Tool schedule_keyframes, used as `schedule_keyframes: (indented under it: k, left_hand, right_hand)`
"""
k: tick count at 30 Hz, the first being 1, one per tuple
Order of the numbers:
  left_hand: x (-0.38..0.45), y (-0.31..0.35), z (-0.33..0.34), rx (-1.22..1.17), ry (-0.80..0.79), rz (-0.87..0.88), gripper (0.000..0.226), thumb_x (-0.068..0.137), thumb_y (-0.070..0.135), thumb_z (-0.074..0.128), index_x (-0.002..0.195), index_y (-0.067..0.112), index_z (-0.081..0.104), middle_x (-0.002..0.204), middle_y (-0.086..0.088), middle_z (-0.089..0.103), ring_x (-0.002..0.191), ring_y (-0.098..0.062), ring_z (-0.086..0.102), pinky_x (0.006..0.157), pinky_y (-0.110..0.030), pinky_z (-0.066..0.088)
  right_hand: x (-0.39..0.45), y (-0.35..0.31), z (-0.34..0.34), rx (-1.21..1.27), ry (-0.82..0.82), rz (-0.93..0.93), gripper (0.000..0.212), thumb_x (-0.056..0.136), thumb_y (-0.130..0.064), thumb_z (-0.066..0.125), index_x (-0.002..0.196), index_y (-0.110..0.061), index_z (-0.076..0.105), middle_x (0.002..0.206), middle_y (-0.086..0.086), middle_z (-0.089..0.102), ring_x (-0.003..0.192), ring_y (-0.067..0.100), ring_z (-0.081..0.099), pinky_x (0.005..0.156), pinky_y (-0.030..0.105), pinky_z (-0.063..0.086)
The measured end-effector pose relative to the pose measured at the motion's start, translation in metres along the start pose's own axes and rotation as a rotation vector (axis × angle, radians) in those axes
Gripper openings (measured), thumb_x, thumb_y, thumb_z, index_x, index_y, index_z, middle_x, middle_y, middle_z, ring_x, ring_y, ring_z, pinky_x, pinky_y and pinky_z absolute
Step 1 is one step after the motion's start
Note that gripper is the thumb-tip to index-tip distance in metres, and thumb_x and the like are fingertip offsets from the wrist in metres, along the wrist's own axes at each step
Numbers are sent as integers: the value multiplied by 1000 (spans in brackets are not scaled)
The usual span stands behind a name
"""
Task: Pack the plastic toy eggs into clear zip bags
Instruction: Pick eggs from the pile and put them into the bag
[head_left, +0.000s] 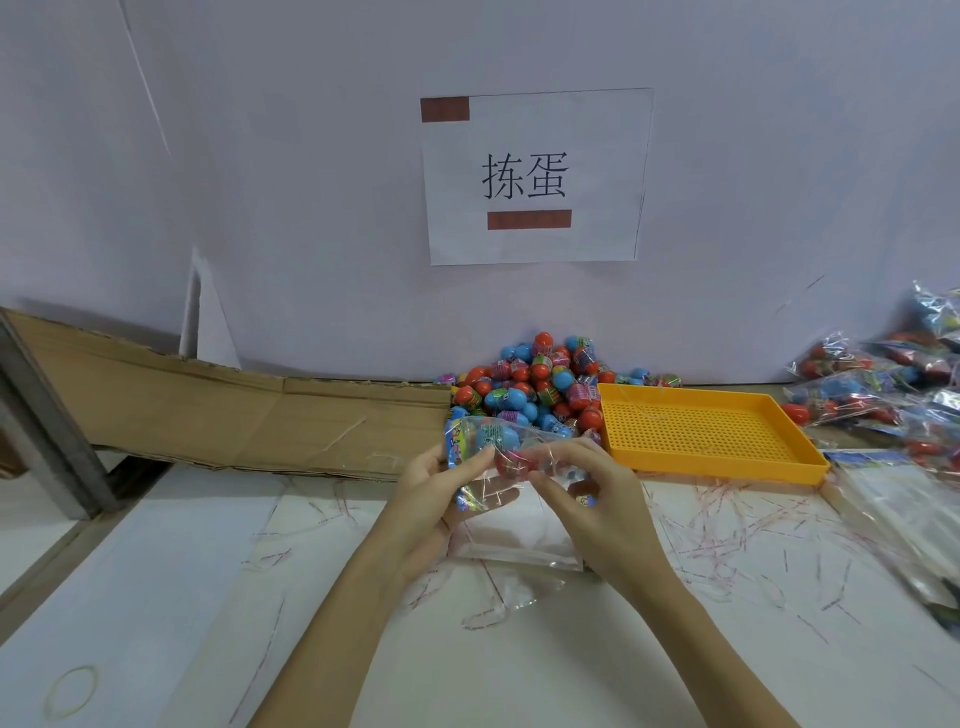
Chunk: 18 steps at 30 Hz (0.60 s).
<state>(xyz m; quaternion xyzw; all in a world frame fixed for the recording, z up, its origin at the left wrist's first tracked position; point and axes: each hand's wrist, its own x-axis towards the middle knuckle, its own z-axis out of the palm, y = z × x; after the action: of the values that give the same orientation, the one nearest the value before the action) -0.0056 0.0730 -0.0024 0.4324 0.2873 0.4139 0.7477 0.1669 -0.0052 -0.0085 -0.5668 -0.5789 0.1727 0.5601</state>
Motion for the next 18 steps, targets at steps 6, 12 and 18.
schedule_keyframes:
  k: [6, 12, 18]
  left_hand:
    - [0, 1, 3, 25, 13, -26, 50, 86, 16, 75, 133, 2, 62, 121, -19, 74, 111, -35, 73, 88, -46, 63]
    - [-2, 1, 3, 67, -21, -13, 45, 92, 23, 72, 132, 3, 65, 122, -19, 74, 111, -34, 73, 94, -47, 61]
    - [-2, -2, 5, 49, 13, 8, 45, 91, 30, 74, 130, 8, 67, 123, -19, 73, 113, -38, 72, 84, -45, 63]
  right_hand:
    - [-1, 4, 1, -69, 8, -14, 22, 94, -16, 71, 108, -30, 78, 106, -21, 74, 102, 5, 63, 74, 27, 53]
    - [-6, 2, 7, -74, -81, -50, 29, 91, -26, 75, 111, -43, 64, 114, -25, 61, 112, 4, 53, 77, 16, 46]
    - [-6, 4, 9, -125, -82, -31, 37, 93, -18, 73, 109, -47, 58, 113, -28, 61, 107, 0, 52, 78, 13, 43]
